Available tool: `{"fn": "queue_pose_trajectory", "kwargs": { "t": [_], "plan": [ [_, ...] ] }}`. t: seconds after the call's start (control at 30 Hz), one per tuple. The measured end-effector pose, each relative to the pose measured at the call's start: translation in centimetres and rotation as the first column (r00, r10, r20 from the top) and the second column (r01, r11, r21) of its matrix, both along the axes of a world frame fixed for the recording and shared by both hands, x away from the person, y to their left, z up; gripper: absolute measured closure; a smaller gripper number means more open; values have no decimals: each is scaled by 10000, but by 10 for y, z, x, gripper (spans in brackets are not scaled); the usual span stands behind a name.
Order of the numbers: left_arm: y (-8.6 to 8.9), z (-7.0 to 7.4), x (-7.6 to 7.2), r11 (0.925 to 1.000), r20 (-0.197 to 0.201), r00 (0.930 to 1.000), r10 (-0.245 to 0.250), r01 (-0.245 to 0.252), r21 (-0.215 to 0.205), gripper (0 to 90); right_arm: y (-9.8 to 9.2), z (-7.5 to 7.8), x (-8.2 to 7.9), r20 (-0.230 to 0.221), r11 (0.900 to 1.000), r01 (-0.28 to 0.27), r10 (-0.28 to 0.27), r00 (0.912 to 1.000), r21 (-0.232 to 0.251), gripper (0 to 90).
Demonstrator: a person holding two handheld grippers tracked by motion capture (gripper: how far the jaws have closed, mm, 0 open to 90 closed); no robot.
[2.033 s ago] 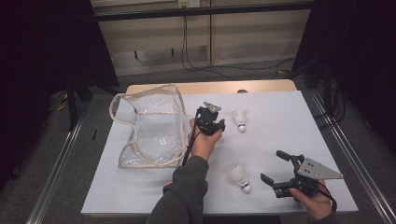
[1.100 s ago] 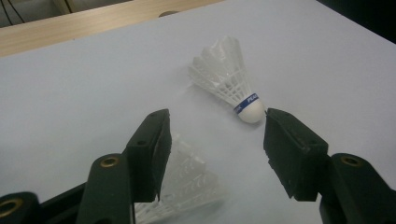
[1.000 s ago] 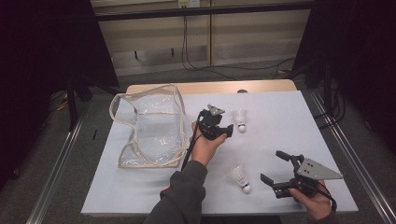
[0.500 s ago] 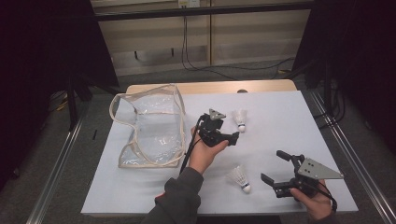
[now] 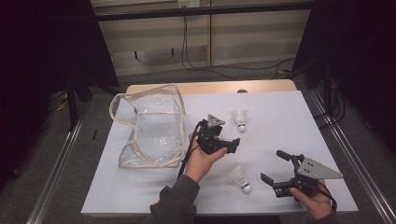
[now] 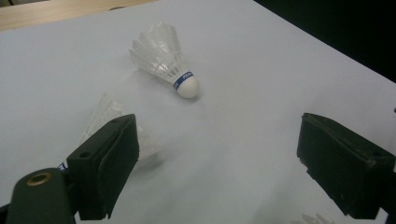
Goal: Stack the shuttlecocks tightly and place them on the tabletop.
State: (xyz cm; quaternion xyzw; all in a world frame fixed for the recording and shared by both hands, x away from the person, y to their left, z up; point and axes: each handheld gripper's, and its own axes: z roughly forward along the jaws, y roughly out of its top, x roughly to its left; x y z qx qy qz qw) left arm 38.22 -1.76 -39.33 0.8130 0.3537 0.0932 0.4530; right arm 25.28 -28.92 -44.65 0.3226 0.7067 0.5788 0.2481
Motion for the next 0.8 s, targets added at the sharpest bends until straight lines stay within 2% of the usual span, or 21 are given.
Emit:
{"fn": "queue_pose_trajectory", "kwargs": {
  "t": [0.17, 0.37, 0.47, 0.57, 0.6, 0.8],
  "plan": [
    [4, -3, -5, 9999, -139, 9998, -133, 132, -93, 105, 1, 1, -1, 8, 10000, -4, 4, 10000, -33, 13],
    [12, -4, -11, 9994, -50, 9994, -339, 339, -99, 85, 1, 1, -1, -29, 9999, 77, -78, 10000, -79, 9],
    [15, -5, -14, 9989, -121, 9991, -401, 399, -238, 80, 0, 1, -1, -60, 9999, 111, -111, 9999, -40, 8],
    [16, -7, -18, 9979, -168, 9978, -635, 633, -105, 67, 0, 1, -1, -70, 9999, 131, -131, 9999, -50, 8],
    [16, -7, -20, 9972, -267, 9969, -745, 742, -133, 67, 1, 1, -1, -40, 9999, 116, -116, 9999, -57, 9],
    [22, -9, -27, 9951, -281, 9948, -977, 971, -196, 62, 2, 2, -1, -61, 10000, 37, -38, 10000, -81, 10]
  ]
}}
